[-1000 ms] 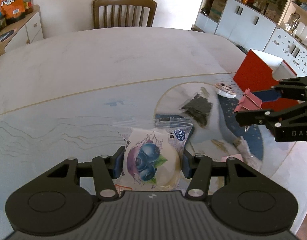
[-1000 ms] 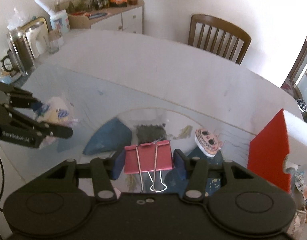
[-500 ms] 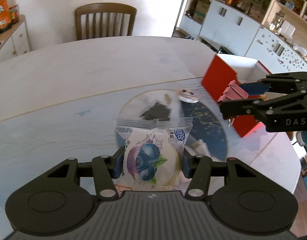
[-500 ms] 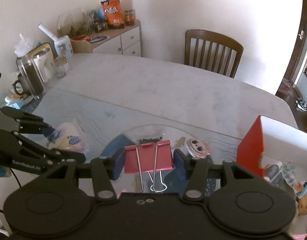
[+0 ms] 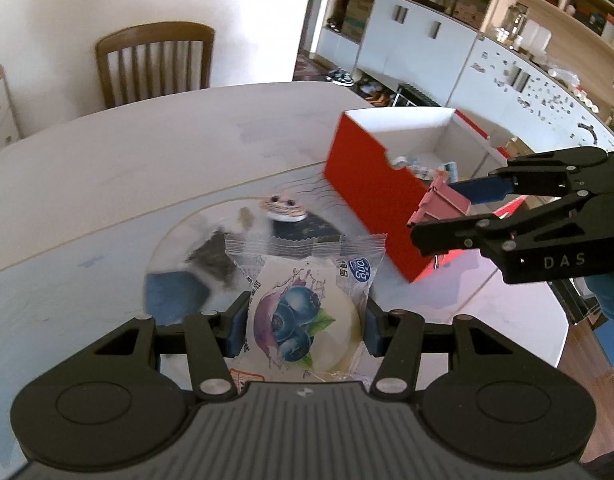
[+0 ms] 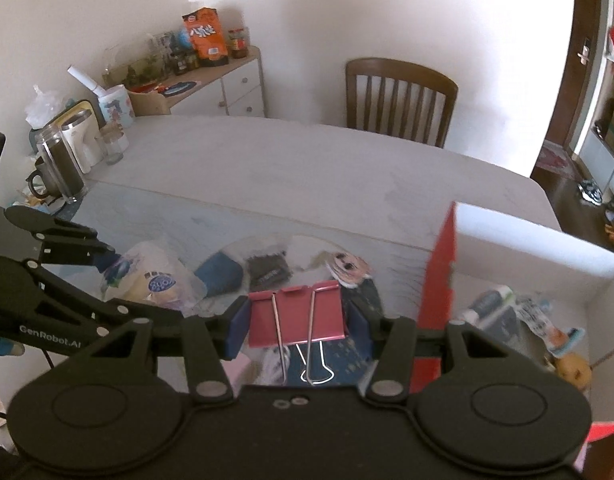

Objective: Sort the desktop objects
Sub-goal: 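Carry the bread bag with left tool while right tool carries the clip into the red box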

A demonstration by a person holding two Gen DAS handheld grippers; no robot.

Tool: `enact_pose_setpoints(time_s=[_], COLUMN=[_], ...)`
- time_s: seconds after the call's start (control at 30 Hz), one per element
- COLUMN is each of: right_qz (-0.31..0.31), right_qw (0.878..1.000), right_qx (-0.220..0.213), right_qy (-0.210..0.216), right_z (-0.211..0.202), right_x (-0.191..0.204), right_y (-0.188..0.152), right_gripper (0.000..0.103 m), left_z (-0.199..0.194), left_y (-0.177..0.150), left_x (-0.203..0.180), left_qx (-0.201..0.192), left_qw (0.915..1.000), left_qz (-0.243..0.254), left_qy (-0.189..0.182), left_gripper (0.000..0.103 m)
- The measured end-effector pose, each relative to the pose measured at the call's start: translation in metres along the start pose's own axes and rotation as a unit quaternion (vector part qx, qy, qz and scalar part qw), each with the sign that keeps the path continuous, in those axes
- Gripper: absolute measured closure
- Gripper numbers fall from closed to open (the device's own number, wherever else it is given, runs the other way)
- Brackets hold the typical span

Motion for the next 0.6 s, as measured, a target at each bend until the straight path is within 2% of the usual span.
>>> enact_pose_setpoints(time_s=[0.6], right_qz=[0.024], right_qw=[0.999], right_qx=[-0.01], right_qy=[-0.019], right_z=[-0.057], right_x=[-0.084], right_y=[-0.013], right_gripper=[0.051], left_z=[0.033], left_y=[0.061], left_x=[-0.085], left_qx=[-0.02], left_qw=[0.9979], left_qz=[0.052], left_qy=[-0.032], left_gripper=[0.05])
Point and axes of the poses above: each gripper's, at about its wrist camera, not at the fingertips, and z roughly the way its jaws point, x to its left, y to its top, the point moved 2 cm from there along z, roughly the way its jaws point, and after that the axes turned 10 degrees about z, right-handed, at the moved point
